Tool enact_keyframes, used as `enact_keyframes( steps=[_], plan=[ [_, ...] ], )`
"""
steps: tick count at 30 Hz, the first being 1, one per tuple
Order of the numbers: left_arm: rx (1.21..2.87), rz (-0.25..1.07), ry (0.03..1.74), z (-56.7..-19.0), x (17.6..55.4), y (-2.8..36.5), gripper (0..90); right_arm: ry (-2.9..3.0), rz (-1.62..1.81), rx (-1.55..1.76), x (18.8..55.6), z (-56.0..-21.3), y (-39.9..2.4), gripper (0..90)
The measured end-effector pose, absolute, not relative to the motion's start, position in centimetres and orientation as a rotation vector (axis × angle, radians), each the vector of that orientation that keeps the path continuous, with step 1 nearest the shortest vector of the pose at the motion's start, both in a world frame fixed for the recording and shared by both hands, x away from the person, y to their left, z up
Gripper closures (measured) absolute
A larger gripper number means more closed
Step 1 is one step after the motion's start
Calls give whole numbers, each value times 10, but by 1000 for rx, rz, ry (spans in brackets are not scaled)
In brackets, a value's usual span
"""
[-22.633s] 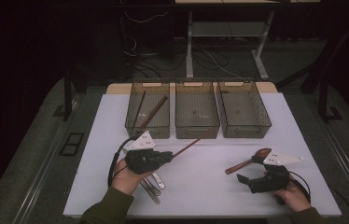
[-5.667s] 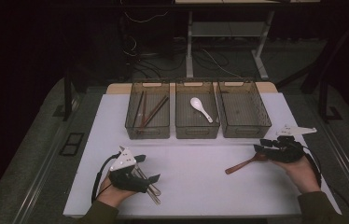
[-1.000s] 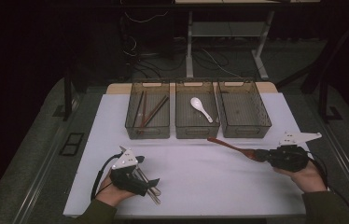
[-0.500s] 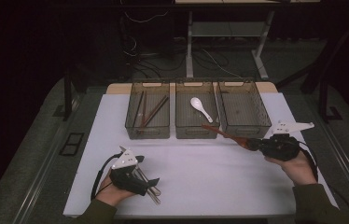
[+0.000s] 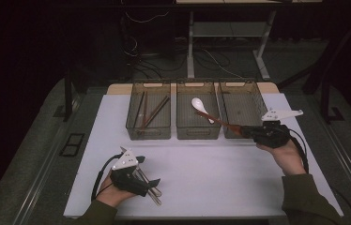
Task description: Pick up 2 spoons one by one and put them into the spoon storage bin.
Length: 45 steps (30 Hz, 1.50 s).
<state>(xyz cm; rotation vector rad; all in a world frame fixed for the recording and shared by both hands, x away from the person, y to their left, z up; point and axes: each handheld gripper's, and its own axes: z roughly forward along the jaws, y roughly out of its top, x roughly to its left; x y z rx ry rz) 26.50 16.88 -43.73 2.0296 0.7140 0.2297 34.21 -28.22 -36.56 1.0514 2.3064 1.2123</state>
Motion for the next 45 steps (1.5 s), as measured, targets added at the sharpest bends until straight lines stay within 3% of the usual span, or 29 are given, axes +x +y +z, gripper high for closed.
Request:
enact_keyframes(
  steps=[25,42,45],
  plan=[
    [2040,229,696,-438,264,167,0,2288,1106,1131,406,-371,-210,826],
    [2044,226,695,-438,264,166,0,2305,1054,1137,415,-382,-195,817],
    [2044,226,694,-438,264,166,0,2314,1048,1119,415,-383,-193,761]
  ],
)
